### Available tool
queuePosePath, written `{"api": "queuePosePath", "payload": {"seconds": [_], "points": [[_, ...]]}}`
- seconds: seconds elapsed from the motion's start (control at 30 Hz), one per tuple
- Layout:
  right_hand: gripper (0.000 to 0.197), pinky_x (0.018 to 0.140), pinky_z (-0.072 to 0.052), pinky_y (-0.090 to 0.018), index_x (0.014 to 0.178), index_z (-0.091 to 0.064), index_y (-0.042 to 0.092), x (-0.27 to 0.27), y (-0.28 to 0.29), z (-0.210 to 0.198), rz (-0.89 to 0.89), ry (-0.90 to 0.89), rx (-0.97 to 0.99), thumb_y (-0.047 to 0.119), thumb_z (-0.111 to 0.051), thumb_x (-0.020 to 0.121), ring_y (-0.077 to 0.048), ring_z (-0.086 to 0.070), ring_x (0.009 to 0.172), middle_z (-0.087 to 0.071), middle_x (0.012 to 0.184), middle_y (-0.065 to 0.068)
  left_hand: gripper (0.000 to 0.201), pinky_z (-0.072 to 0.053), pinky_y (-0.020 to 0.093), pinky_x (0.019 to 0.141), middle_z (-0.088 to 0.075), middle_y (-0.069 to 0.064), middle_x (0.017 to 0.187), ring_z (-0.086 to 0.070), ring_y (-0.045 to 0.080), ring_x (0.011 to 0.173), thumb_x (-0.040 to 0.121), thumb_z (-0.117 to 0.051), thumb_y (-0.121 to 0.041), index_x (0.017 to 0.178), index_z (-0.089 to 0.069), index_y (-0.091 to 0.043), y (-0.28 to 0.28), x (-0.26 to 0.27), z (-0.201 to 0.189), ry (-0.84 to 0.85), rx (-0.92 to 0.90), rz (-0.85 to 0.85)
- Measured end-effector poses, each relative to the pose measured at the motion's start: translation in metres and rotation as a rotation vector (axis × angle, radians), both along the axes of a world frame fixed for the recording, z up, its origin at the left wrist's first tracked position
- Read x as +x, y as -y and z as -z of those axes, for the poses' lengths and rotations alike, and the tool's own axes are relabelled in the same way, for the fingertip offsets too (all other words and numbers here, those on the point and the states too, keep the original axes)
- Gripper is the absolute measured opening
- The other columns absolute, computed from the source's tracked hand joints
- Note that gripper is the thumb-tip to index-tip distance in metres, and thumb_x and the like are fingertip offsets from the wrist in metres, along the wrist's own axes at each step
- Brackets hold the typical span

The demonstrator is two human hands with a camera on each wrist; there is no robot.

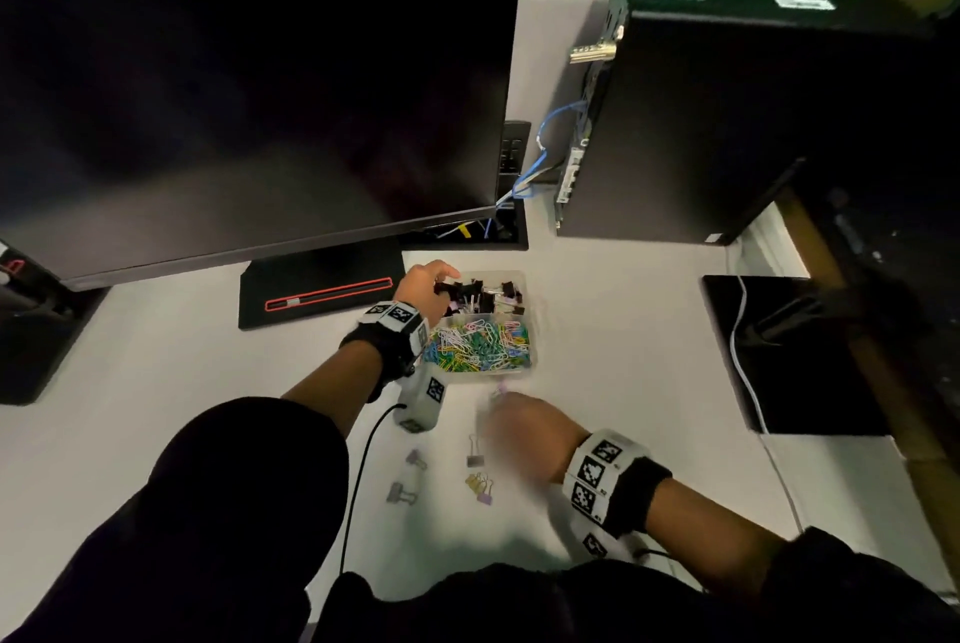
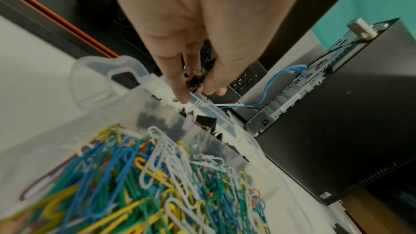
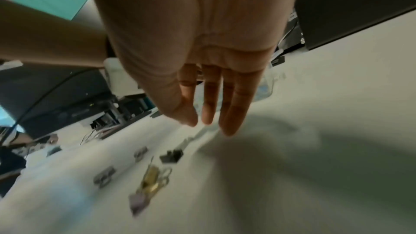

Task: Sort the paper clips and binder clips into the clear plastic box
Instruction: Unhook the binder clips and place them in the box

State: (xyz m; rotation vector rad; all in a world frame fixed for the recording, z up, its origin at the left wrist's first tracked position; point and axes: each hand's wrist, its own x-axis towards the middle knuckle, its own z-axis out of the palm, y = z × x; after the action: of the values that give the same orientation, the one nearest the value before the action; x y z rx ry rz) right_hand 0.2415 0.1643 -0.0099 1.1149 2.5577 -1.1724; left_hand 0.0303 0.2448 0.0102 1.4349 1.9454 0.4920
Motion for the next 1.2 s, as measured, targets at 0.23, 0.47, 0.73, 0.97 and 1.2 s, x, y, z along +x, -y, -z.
{"api": "queuePosePath", "payload": {"seconds": [0.23, 0.47, 0.73, 0.97, 1.2], "points": [[0.055, 0.113, -0.019, -0.023, 0.136, -0.041, 0.011, -0.003, 0.0, 0.011, 0.063, 0.041, 0.127, 0.003, -0.045, 0.082, -0.024, -0.029, 0.135, -0.033, 0.147, -0.006, 0.036, -0.042, 0.034, 0.103, -0.047, 0.011, 0.132, -0.049, 0.024, 0.119, 0.089, -0.046, 0.001, 0.121, -0.056, -0.014, 0.036, -0.007, -0.013, 0.042, 0.18, -0.023], [0.046, 0.109, -0.028, -0.022, 0.128, -0.052, 0.017, -0.002, 0.007, 0.015, -0.017, -0.014, 0.051, 0.008, -0.049, 0.083, -0.02, -0.041, 0.124, -0.047, 0.13, -0.005, 0.019, -0.042, 0.021, 0.074, -0.065, 0.005, 0.103, -0.054, 0.013, 0.081, 0.086, -0.053, -0.005, 0.097, -0.066, -0.014, 0.107, -0.025, -0.008, -0.068, 0.088, 0.137], [0.1, 0.101, -0.037, -0.023, 0.137, -0.032, 0.024, -0.007, 0.007, 0.01, -0.06, 0.104, -0.062, 0.04, -0.085, 0.053, -0.015, -0.043, 0.111, -0.027, 0.119, 0.002, 0.084, -0.042, 0.027, 0.092, -0.037, 0.004, 0.126, -0.048, 0.02, 0.105, 0.068, -0.08, -0.028, 0.137, -0.033, -0.021, 0.163, -0.017, 0.013, -0.122, -0.392, 0.45], [0.06, 0.09, -0.042, -0.024, 0.116, -0.055, 0.021, -0.019, 0.017, 0.023, -0.031, 0.036, -0.07, 0.028, -0.082, 0.063, -0.018, -0.046, 0.1, -0.033, 0.108, 0.002, 0.047, -0.035, 0.024, 0.08, -0.039, 0.003, 0.107, -0.047, 0.019, 0.095, 0.077, -0.071, -0.016, 0.119, -0.051, -0.013, 0.162, 0.002, 0.026, -0.15, -0.285, 0.535], [0.025, 0.076, -0.035, -0.021, 0.095, -0.065, 0.013, -0.022, 0.014, 0.025, -0.052, 0.031, -0.046, 0.017, -0.073, 0.072, -0.013, -0.045, 0.086, -0.038, 0.097, 0.001, 0.028, -0.034, 0.025, 0.072, -0.032, -0.001, 0.1, -0.05, 0.027, 0.09, 0.074, -0.068, -0.012, 0.1, -0.061, -0.006, 0.16, 0.008, 0.031, -0.19, -0.271, 0.48]]}}
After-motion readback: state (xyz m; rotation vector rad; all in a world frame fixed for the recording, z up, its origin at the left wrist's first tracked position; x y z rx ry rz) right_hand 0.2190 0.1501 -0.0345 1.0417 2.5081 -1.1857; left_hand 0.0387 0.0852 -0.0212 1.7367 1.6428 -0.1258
